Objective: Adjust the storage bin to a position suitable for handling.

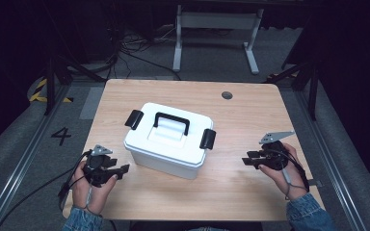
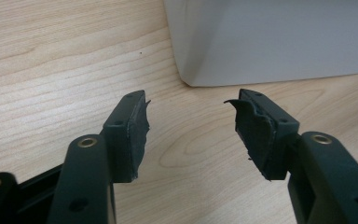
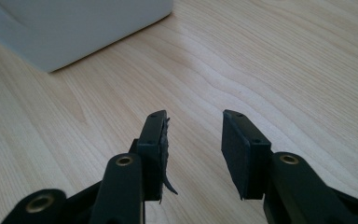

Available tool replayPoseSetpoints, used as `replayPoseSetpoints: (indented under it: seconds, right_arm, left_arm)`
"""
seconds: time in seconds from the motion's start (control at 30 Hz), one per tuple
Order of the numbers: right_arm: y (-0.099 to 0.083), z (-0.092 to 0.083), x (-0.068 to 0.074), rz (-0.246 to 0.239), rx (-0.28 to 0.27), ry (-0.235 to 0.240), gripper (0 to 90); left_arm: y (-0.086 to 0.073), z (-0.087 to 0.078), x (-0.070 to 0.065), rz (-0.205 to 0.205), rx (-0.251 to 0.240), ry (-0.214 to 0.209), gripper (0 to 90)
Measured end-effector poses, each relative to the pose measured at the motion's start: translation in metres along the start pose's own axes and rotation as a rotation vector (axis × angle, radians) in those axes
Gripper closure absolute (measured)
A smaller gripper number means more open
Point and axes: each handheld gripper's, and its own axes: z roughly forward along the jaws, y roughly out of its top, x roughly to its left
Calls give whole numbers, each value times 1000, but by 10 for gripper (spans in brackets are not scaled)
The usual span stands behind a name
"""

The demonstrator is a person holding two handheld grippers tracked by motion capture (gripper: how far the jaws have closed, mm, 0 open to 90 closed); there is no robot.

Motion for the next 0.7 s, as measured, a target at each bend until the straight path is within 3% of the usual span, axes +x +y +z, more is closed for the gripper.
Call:
replayPoseSetpoints:
  seconds: [0.07, 0.13, 0.2, 0.6, 0.7]
  right_arm:
    - [0, -1, 1, -7, -14, 9, 619]
    - [1, -3, 1, -14, -21, 14, 619]
    - [2, -5, 2, -10, -24, 15, 619]
    - [5, -11, 4, 24, -44, 29, 611]
    - [11, -10, 4, 23, -58, 36, 603]
  left_arm:
    - [-5, 3, 1, -9, -1, -28, 424]
    - [-7, 8, 0, -11, 29, -41, 423]
    - [-6, 10, -1, 5, 32, -33, 415]
    - [-6, 6, -1, 8, 8, -11, 422]
    - [-7, 5, -1, 8, -33, 3, 435]
